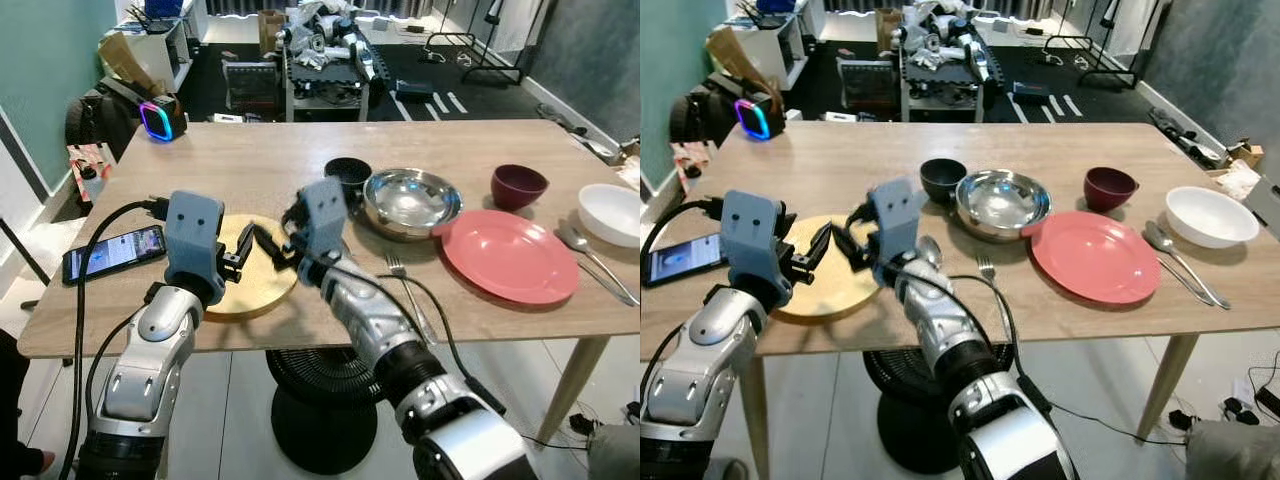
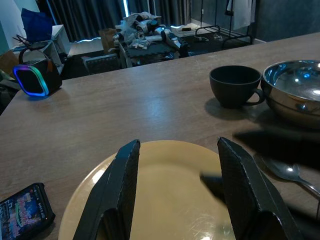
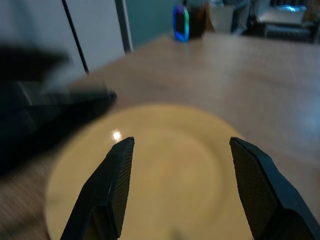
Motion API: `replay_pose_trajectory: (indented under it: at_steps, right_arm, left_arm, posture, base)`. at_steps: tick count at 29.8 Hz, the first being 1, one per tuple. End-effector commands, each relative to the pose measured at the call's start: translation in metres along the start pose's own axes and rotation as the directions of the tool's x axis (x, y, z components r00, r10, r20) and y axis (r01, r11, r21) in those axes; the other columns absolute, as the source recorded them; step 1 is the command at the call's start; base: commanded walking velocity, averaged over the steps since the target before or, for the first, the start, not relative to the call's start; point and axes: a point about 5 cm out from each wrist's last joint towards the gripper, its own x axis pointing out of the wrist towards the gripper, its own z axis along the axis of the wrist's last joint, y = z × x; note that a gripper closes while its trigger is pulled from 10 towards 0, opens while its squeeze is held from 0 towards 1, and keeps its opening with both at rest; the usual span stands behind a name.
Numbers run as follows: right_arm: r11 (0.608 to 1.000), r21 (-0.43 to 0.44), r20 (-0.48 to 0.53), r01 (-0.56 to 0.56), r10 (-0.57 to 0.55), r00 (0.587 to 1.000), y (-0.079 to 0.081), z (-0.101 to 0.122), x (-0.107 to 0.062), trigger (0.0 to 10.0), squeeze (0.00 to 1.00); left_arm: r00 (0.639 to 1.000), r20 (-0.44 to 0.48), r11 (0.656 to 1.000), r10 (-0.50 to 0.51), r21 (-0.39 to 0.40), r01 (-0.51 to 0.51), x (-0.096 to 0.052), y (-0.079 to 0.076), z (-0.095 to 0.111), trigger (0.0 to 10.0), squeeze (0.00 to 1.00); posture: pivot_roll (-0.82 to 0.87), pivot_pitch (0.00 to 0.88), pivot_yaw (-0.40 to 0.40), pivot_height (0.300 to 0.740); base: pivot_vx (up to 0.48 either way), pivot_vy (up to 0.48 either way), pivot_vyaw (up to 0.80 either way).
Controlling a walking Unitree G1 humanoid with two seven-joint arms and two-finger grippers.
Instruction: Setting the table
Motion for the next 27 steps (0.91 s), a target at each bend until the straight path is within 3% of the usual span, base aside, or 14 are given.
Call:
replay_pose_trajectory:
  at_steps: [1,7,9,13,16,17,21,22,25,27]
  right_arm:
    - [0.996,0.067,-0.046,-0.053,0.057,0.997,0.044,-0.018,0.003,10.0,0.0]
    - [1.0,0.016,-0.121,0.002,0.0,0.993,0.05,-0.034,0.0,10.0,0.0]
    - [0.998,-0.041,-0.157,0.039,-0.045,0.987,0.046,-0.04,-0.003,10.0,0.0]
    - [0.996,-0.037,-0.155,0.079,-0.084,0.984,0.04,-0.04,-0.004,10.0,0.0]
    - [0.971,0.05,-0.051,0.232,-0.23,0.972,-0.002,-0.024,-0.008,10.0,0.0]
    - [0.971,0.05,-0.051,0.232,-0.23,0.972,-0.002,-0.024,-0.008,10.0,0.0]
    - [0.943,0.138,0.102,0.302,-0.316,0.943,-0.043,0.002,-0.021,10.0,0.0]
    - [0.943,0.138,0.102,0.302,-0.316,0.943,-0.043,0.002,-0.021,10.0,0.0]
    - [0.915,0.167,0.163,0.368,-0.394,0.905,-0.074,0.013,-0.038,10.0,0.0]
    - [0.909,0.163,0.166,0.384,-0.409,0.897,-0.079,0.013,-0.042,10.0,0.0]
  left_arm:
    - [1.0,-0.023,1.0,0.002,-0.003,-0.002,0.002,-0.002,-0.003,10.0,0.0]
    - [0.998,-0.062,0.999,0.031,-0.026,-0.033,0.002,0.005,-0.008,10.0,0.0]
    - [0.993,-0.106,0.998,0.05,-0.033,-0.054,0.001,0.01,-0.014,10.0,0.0]
    - [0.988,-0.143,0.997,0.061,-0.029,-0.065,0.001,0.013,-0.02,10.0,0.0]
    - [0.96,-0.251,0.99,0.125,-0.038,-0.138,0.001,0.032,-0.037,10.0,0.0]
    - [0.96,-0.251,0.99,0.125,-0.038,-0.138,0.001,0.032,-0.037,10.0,0.0]
    - [0.935,-0.339,0.993,0.102,-0.025,-0.117,0.002,0.042,-0.049,10.0,0.0]
    - [0.935,-0.339,0.993,0.102,-0.025,-0.117,0.002,0.042,-0.049,10.0,0.0]
    - [0.92,-0.388,0.998,0.059,-0.01,-0.069,0.009,0.045,-0.056,10.0,0.0]
    - [0.919,-0.392,0.998,0.05,-0.008,-0.058,0.011,0.045,-0.057,10.0,0.0]
  posture:
    - [0.12,0.005,0.068,0.74]
    - [0.12,0.011,0.07,0.74]
    - [0.12,0.016,0.069,0.74]
    - [0.12,0.017,0.069,0.74]
    - [0.12,0.02,0.07,0.74]
    - [0.12,0.02,0.07,0.74]
    - [0.1,0.024,0.076,0.74]
    - [0.1,0.024,0.076,0.74]
    - [0.09,0.029,0.081,0.74]
    - [0.09,0.03,0.082,0.74]
  base:
    - [0.0,0.0,0.0]
    - [0.0,0.0,0.0]
    - [0.0,0.0,0.0]
    - [0.0,0.0,0.0]
    - [0.0,0.0,0.0]
    - [0.0,0.0,0.0]
    - [0.0,0.0,0.0]
    - [0.0,0.0,0.0]
    - [0.0,0.0,0.0]
    - [0.0,0.0,0.0]
